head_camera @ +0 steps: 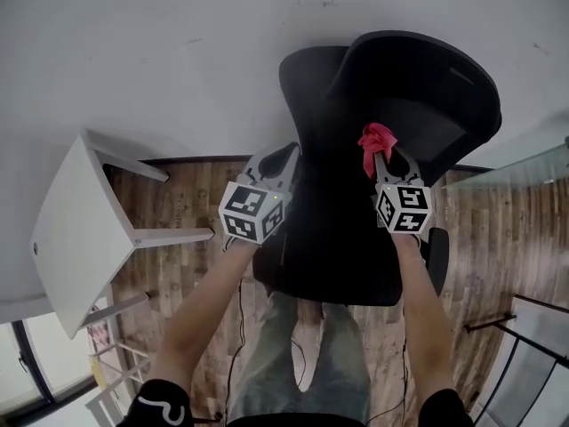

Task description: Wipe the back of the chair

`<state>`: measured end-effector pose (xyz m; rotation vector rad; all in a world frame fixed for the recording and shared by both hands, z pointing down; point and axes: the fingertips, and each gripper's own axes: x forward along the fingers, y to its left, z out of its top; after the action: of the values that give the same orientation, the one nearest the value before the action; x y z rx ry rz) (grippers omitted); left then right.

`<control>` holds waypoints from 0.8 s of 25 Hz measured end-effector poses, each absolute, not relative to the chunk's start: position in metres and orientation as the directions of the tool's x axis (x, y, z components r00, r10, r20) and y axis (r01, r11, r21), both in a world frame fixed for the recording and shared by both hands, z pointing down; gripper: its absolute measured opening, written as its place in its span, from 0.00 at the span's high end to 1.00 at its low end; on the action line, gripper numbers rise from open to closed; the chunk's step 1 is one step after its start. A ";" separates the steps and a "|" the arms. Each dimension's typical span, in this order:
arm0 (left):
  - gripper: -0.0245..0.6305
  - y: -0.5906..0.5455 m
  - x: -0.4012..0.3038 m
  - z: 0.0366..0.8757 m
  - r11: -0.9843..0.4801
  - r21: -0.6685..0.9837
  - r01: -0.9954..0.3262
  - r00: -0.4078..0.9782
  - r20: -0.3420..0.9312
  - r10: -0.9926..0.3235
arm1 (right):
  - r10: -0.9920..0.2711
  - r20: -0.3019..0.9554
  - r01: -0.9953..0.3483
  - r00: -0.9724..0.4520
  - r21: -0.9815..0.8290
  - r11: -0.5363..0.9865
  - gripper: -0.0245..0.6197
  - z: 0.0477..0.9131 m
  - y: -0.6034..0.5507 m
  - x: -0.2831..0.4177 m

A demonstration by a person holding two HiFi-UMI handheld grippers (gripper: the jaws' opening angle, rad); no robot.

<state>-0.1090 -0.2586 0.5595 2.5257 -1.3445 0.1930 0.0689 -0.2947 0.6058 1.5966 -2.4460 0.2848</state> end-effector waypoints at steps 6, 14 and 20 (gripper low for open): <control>0.93 -0.256 -0.165 0.578 -0.522 0.184 -0.833 0.554 0.269 -0.788 | -0.841 0.305 -0.891 -0.447 -0.076 0.447 0.83 0.620 -0.299 -0.011; 0.93 -0.260 -0.211 0.592 -0.527 0.202 -0.825 0.565 0.277 -0.778 | -0.817 0.336 -0.877 -0.468 -0.062 0.477 0.83 0.639 -0.310 -0.077; 0.93 -0.270 -0.227 0.597 -0.534 0.214 -0.818 0.575 0.274 -0.771 | -0.823 0.350 -0.890 -0.447 -0.084 0.447 0.83 0.647 -0.320 -0.088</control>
<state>-0.2269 -0.2699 0.5970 2.4918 -1.3000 0.2093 -0.0882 -0.3202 0.6470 1.4809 -2.4424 0.3742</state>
